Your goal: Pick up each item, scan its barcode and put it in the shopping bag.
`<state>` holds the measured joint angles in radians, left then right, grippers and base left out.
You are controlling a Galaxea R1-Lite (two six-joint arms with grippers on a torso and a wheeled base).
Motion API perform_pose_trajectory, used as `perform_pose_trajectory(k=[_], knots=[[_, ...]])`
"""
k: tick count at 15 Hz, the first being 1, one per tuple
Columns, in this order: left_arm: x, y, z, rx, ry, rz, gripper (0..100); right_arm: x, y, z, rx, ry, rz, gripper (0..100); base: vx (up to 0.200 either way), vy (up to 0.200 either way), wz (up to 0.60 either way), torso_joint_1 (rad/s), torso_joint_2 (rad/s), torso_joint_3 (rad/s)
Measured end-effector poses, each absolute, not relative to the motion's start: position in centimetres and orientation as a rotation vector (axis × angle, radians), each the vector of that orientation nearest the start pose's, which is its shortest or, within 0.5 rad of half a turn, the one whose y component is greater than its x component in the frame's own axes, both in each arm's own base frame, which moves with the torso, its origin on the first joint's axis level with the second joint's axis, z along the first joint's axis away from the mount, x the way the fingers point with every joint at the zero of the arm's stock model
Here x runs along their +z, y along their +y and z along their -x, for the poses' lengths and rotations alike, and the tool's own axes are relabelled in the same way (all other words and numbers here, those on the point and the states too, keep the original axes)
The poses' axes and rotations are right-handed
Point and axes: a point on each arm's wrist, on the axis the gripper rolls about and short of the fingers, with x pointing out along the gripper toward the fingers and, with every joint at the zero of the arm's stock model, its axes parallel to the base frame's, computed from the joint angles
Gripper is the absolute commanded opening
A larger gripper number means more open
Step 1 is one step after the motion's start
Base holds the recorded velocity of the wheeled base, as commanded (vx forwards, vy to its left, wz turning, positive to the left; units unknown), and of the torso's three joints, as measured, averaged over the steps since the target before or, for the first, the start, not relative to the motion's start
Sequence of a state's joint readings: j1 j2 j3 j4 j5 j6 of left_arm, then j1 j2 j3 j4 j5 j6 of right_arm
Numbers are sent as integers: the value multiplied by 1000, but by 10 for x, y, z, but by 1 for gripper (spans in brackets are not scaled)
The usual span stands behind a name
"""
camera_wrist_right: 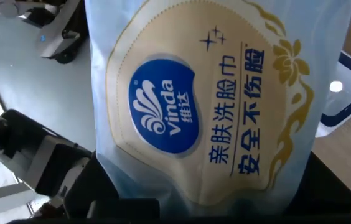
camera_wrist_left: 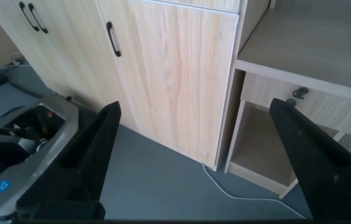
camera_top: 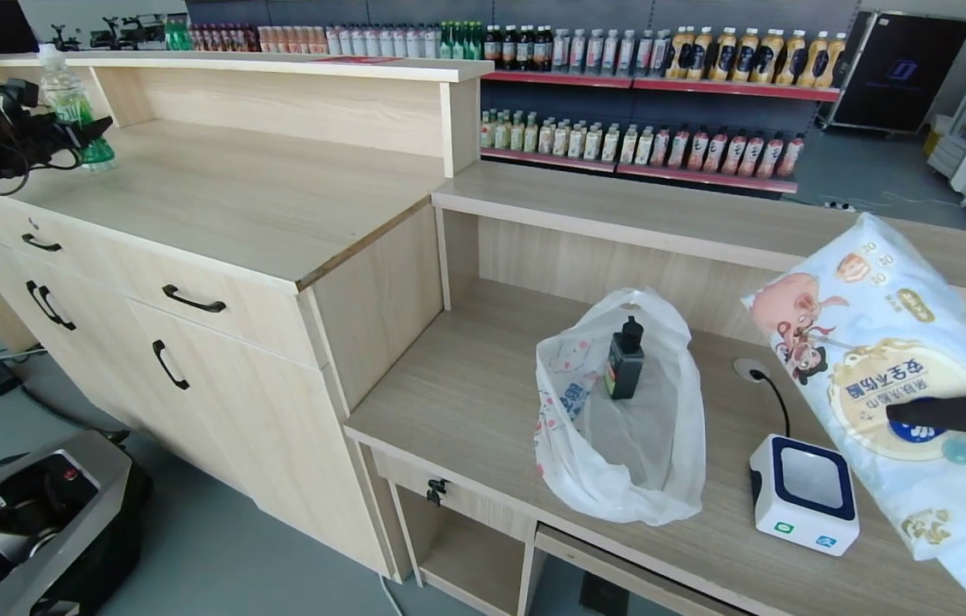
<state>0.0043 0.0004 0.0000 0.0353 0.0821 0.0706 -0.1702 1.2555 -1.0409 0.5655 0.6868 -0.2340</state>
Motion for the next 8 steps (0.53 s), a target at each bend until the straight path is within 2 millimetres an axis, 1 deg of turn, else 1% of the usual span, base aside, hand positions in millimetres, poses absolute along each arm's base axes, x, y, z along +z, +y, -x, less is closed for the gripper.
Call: perform_pose_trajectory(k=[1,2,5,8], knots=[[72,2,23,84,38,-72,100,245,-25,-167,570,661,-123,0,0,0,0,0,0,0],[72,2,23,85,39,-72,100,237,-37,-171,572,669,-100,0,0,0,0,0,0,0],[72,2,23,86,39,-72,100,209,-65,-175,637,736,-97,0,0,0,0,0,0,0],[72,2,23,86,38,-72,100,188,-85,-179,671,777,-113,0,0,0,0,0,0,0]])
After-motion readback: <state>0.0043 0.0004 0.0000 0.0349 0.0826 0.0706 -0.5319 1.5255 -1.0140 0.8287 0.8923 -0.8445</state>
